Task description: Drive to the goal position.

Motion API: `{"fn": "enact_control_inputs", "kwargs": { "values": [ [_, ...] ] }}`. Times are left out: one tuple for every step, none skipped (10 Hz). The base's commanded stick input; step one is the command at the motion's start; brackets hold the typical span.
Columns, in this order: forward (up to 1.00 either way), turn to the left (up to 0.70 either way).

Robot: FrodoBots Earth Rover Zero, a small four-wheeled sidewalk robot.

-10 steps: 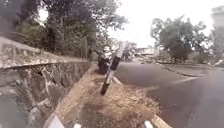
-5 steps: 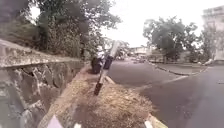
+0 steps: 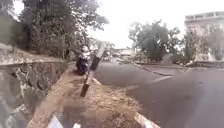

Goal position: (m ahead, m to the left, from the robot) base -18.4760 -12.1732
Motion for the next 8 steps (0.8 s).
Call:
{"fn": "enact_control_inputs", "kwargs": {
  "values": [
    [0.00, -0.68],
    [0.00, -0.68],
    [0.00, -0.68],
    [0.00, -0.68],
    [0.00, -0.68],
    [0.00, -0.68],
    [0.00, -0.68],
    [0.00, -0.68]
  ]
}}
